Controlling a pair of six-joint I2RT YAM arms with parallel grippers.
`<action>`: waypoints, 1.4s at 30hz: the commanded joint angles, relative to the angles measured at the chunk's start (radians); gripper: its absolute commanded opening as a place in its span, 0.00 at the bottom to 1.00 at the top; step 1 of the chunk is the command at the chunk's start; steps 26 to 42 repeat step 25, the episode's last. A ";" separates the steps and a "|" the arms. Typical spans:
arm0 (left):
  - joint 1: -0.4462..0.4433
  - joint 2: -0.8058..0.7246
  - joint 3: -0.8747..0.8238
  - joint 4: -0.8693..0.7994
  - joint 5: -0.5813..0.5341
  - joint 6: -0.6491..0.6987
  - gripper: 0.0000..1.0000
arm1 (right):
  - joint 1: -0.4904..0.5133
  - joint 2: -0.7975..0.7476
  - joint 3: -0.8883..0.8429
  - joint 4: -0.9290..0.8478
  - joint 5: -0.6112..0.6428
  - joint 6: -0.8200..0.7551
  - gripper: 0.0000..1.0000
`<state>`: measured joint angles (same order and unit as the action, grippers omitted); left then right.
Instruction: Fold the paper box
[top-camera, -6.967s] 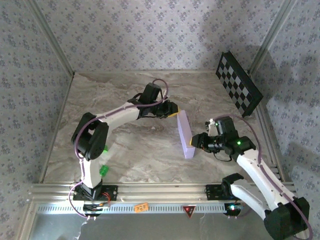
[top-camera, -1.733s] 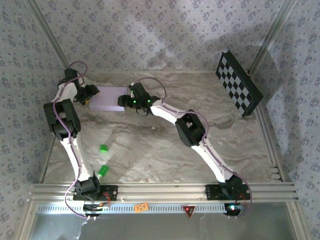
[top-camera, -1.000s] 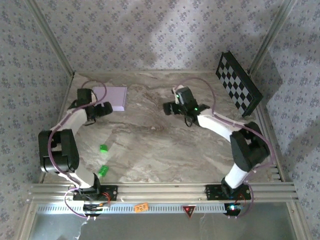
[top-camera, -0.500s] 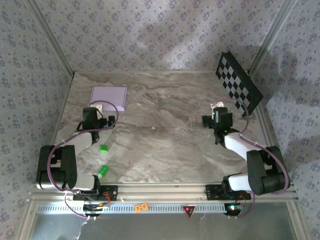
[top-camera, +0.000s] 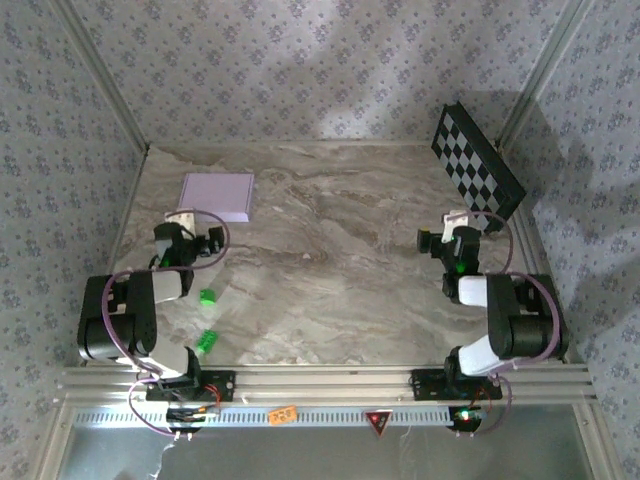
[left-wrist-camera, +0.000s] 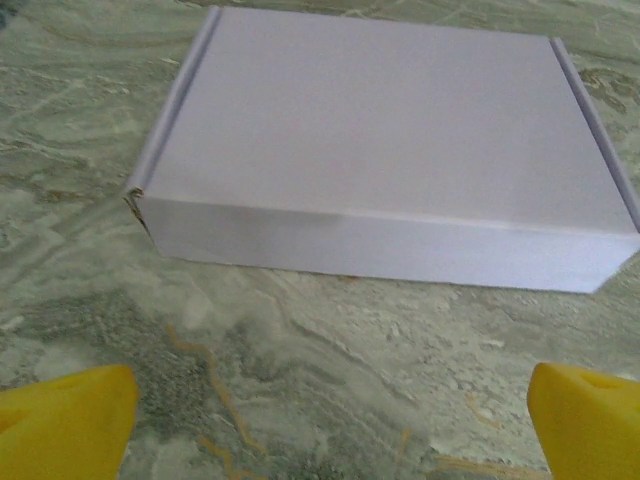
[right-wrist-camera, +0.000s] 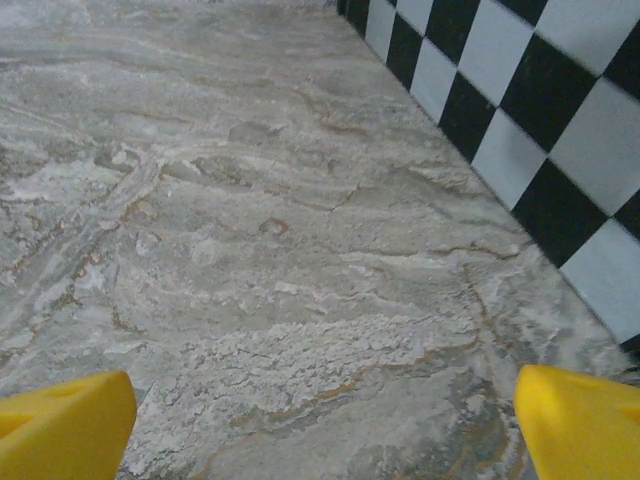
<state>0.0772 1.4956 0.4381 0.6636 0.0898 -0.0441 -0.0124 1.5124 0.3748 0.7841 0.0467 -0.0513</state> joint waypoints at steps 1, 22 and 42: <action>-0.018 0.020 -0.010 0.108 0.045 0.037 1.00 | -0.013 0.017 0.004 0.057 -0.062 0.006 0.99; -0.037 0.038 -0.030 0.161 0.001 0.040 1.00 | -0.022 0.029 0.017 0.049 -0.041 0.022 0.99; -0.038 0.038 -0.030 0.162 0.001 0.040 1.00 | -0.023 0.021 0.007 0.062 -0.040 0.023 0.99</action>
